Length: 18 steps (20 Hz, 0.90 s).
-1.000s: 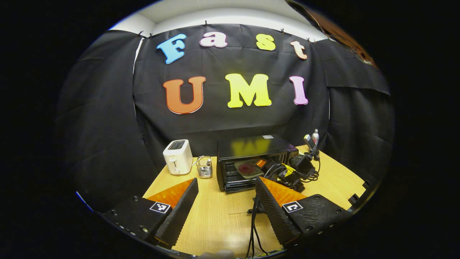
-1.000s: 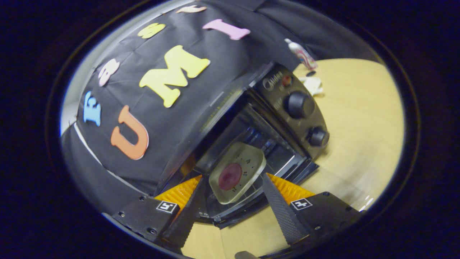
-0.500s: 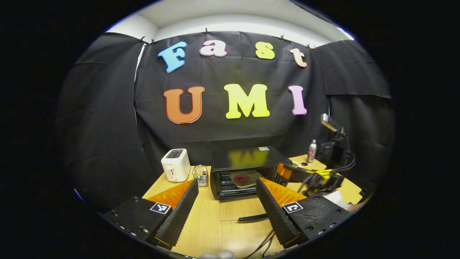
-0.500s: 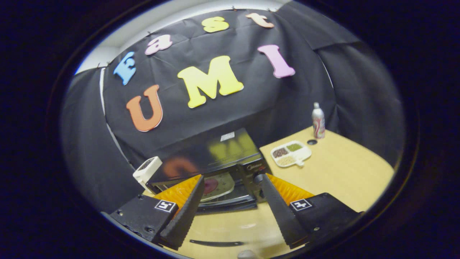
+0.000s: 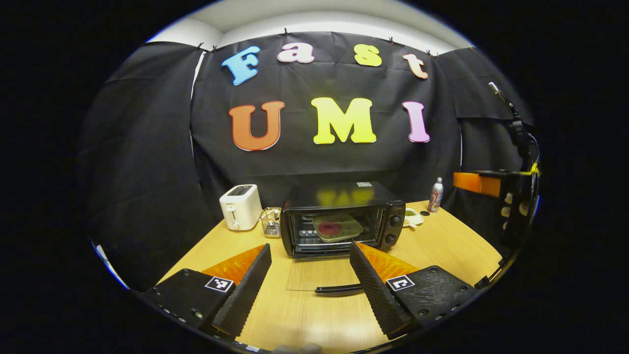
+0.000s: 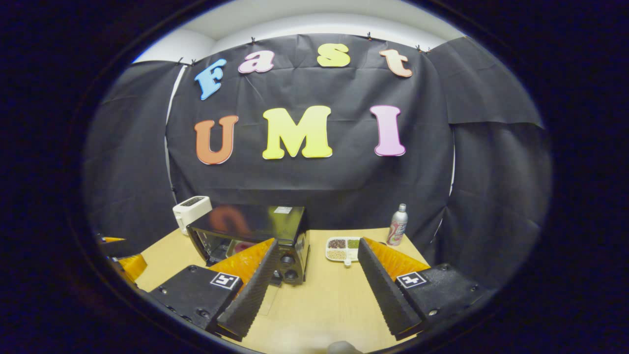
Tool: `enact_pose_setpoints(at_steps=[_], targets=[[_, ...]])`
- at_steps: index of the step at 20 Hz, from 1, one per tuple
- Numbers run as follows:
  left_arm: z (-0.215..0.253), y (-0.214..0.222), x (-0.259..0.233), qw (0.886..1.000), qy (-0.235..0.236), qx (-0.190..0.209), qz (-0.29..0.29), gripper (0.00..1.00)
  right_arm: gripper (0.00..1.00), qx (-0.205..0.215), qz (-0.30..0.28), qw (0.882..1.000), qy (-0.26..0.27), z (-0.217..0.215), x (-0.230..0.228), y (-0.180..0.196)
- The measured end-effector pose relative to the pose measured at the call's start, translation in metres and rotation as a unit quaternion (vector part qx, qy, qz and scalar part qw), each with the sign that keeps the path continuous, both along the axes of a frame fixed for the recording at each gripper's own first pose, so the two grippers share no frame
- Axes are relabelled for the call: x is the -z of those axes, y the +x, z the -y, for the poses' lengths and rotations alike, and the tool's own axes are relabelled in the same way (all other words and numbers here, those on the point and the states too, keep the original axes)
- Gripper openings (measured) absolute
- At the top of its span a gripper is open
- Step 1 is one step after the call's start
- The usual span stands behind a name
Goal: Open the electric oven with the left hand, put the food in, and close the electric oven.
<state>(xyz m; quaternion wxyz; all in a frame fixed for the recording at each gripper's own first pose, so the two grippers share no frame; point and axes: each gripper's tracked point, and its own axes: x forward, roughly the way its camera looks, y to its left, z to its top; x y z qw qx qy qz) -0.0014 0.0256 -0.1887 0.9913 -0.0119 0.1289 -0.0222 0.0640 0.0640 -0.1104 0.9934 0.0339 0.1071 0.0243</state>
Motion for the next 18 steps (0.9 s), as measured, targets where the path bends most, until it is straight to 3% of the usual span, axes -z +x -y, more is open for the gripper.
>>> enact_pose_setpoints(at_steps=[1,5,12,13,18], targets=[[0.005,0.003,0.013,1.0,-0.001,0.001,-0.001,0.97,1.0,-0.002,-0.002,1.0,-0.004,0.008,-0.003,-0.003],[0.033,0.006,0.071,0.999,-0.025,0.006,-0.04,0.97,0.96,-0.013,-0.008,1.0,-0.026,0.027,-0.01,-0.013],[0.069,0.012,0.164,0.993,-0.021,0.031,-0.115,0.97,0.96,-0.028,-0.018,0.999,-0.032,0.031,-0.024,-0.033],[0.071,0.012,0.18,0.99,-0.019,0.035,-0.133,0.97,1.0,-0.028,-0.02,0.999,-0.035,0.031,-0.025,-0.035],[0.076,0.022,0.21,0.985,-0.018,0.045,-0.168,0.97,0.96,-0.02,-0.029,0.999,-0.04,0.034,-0.021,-0.034]])
